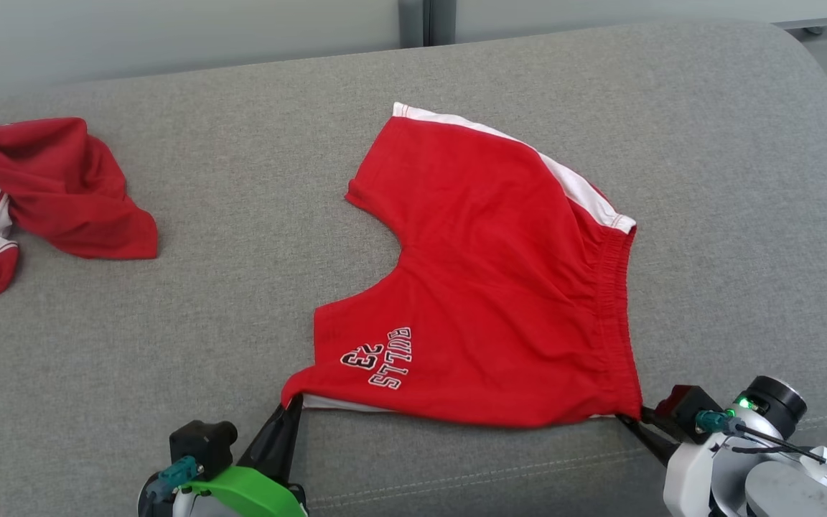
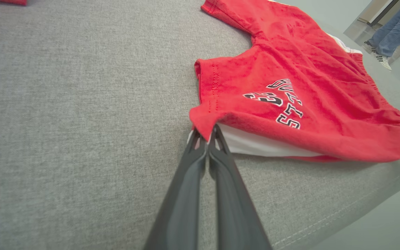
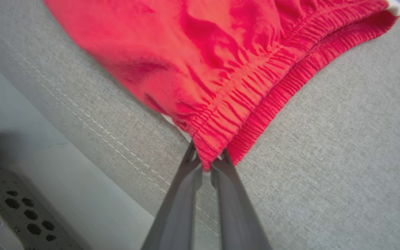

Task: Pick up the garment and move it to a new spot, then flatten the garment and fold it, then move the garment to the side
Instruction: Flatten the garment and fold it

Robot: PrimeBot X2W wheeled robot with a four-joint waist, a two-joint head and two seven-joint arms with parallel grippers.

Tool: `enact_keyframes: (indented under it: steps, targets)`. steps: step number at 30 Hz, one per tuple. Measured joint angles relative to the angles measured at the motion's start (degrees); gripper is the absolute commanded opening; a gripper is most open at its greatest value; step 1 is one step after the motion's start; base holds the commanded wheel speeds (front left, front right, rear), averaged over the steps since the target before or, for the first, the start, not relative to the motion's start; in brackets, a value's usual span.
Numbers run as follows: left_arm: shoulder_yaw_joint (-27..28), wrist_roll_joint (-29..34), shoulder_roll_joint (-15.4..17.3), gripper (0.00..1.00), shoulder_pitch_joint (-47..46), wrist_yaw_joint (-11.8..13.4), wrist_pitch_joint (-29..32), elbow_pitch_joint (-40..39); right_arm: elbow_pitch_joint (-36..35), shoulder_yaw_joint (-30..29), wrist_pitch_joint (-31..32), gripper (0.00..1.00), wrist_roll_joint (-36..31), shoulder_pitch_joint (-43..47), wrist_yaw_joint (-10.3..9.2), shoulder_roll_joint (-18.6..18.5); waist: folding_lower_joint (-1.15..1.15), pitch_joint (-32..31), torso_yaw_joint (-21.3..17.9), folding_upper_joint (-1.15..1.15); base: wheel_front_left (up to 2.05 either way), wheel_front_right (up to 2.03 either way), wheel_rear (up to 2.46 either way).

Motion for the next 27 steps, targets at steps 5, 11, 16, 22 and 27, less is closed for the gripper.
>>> enact_keyframes:
  steps: [5, 11, 16, 22, 27]
  targets:
    - [1.45, -0.57, -0.16, 0.00, -0.09, 0.00, -0.15, -0.62, 0.05, -1.69, -1.53, 0.00, 4.00, -0.42, 0.00, 1.20, 0.00, -0.07, -0.24, 0.00, 0.00, 0.00, 0.00]
    - [3.65, -1.93, -0.27, 0.00, -0.61, 0.00, -0.51, -3.13, -1.46, -3.61, -3.57, 0.00, 9.51, -1.27, 0.00, 2.46, 0.00, -0.54, -1.19, 0.00, 0.00, 0.00, 0.00]
    - [4.94, -2.61, -0.48, 0.00, -0.68, 0.00, -0.52, -4.92, -2.59, -3.92, -3.88, 0.00, 12.59, -1.29, 0.00, 2.48, 0.00, -0.87, -2.06, 0.00, 0.00, 0.00, 0.00]
    - [3.08, -1.33, -0.30, 0.00, -4.08, -0.15, -0.52, -5.78, -3.72, -4.50, -3.90, 0.00, 17.11, -1.61, 0.00, 2.48, 0.00, -0.68, -2.49, 0.00, 0.00, 0.00, 0.00]
    - [2.05, 0.79, 0.86, 0.00, -11.74, -0.29, -0.37, -5.98, -4.61, -5.35, -3.80, 0.00, 20.96, -5.70, 0.00, 2.46, 0.00, 0.56, -2.77, 0.00, 0.00, 0.00, 0.00]
